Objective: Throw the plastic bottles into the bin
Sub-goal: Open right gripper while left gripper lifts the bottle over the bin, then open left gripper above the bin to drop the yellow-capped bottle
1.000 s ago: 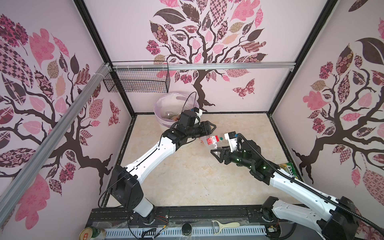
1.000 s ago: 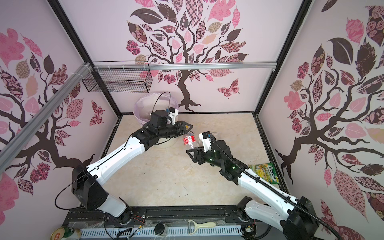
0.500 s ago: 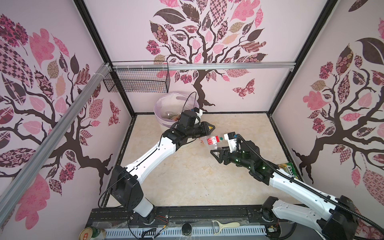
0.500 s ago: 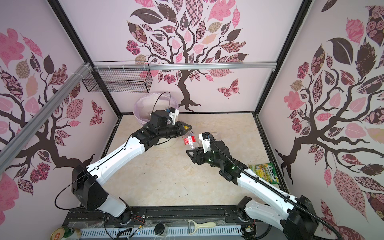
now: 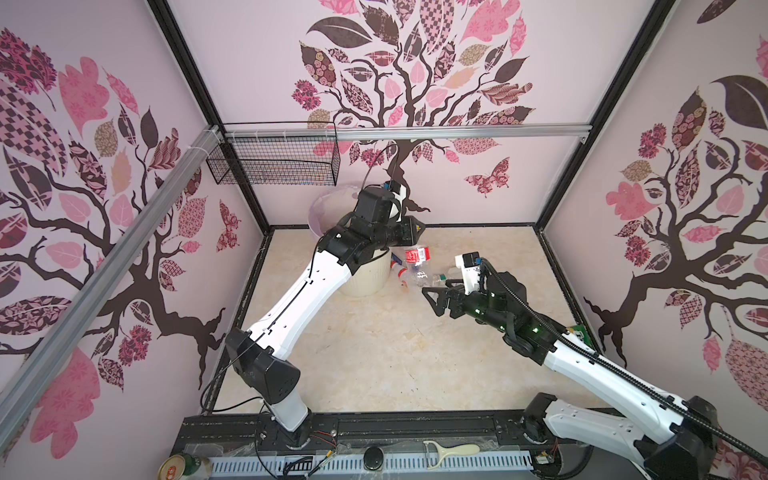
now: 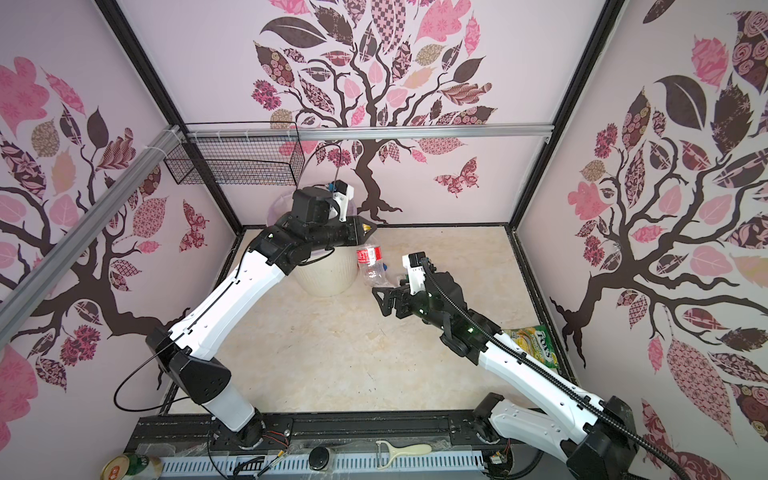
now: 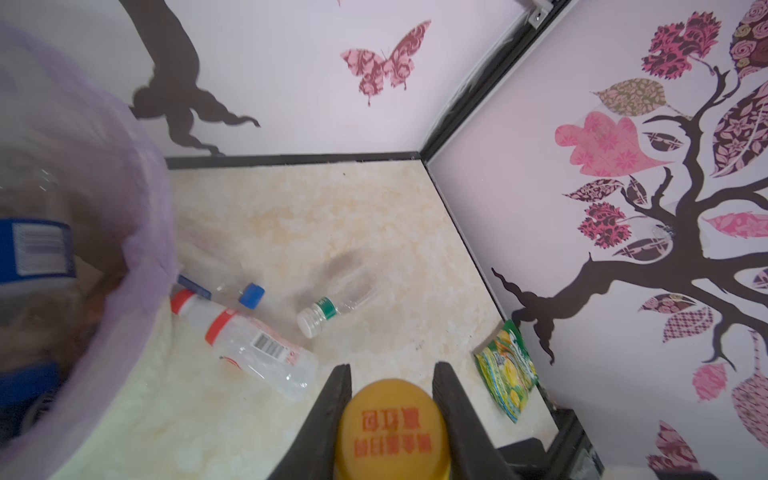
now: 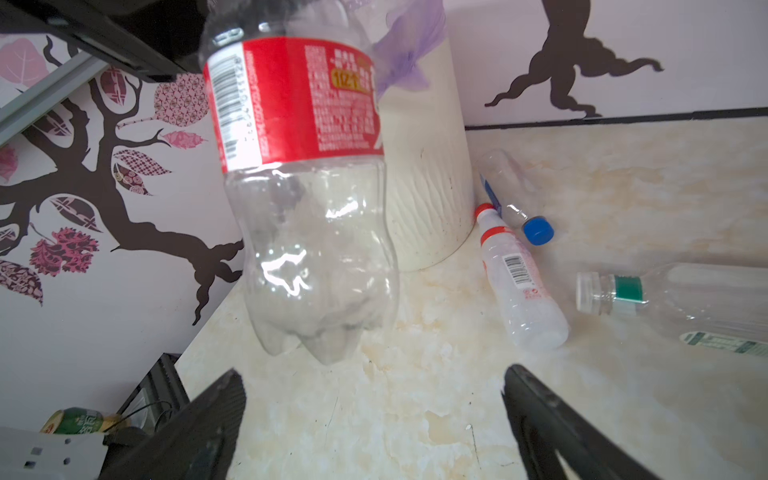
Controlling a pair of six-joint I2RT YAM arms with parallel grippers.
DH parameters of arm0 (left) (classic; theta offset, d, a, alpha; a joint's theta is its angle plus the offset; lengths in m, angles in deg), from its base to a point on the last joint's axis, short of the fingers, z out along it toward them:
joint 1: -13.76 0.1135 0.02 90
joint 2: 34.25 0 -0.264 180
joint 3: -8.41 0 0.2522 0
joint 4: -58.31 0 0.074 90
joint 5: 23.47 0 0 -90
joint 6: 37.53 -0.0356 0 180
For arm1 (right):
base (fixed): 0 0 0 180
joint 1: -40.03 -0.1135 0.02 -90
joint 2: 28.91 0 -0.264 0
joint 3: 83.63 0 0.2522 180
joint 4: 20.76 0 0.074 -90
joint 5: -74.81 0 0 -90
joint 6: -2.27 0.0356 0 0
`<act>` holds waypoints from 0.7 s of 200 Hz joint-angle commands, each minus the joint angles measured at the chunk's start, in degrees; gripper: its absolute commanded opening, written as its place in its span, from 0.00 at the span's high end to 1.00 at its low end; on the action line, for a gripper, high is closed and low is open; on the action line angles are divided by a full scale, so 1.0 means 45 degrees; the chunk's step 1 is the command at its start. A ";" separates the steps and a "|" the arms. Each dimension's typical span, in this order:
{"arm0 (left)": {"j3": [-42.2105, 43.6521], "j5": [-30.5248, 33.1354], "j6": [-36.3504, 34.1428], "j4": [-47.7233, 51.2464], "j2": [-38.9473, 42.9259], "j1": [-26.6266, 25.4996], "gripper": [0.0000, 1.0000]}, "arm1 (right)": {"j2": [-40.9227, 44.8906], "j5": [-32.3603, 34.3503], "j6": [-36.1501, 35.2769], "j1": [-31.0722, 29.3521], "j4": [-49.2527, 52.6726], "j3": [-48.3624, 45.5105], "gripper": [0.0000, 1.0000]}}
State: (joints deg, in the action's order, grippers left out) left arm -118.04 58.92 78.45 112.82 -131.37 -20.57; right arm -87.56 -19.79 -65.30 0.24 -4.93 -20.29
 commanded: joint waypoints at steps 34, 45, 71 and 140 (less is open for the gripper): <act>-0.4633 0.3866 -0.3652 0.1681 -0.0662 0.0284 0.75 | 0.0046 0.0614 -0.0416 -0.0056 0.0654 0.1611 0.01; -0.5382 0.4747 -0.4503 0.1401 -0.0683 0.0316 0.75 | 0.0075 0.0603 -0.0434 -0.0053 0.0693 0.1669 0.00; -0.6009 0.7137 -0.6595 -0.0485 -0.0344 0.0349 0.75 | 0.0123 0.0690 -0.0426 -0.0061 0.0801 0.1523 0.01; -0.5526 0.7089 -0.7051 -0.3697 0.0209 0.2186 0.78 | -0.0002 0.0565 -0.0113 -0.0060 0.0499 0.1055 0.01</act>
State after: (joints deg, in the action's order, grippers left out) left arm -142.73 91.35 45.40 100.56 -130.39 -14.80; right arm -87.60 -17.58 -66.21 0.24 -1.89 -16.38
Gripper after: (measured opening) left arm 0.312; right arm 0.995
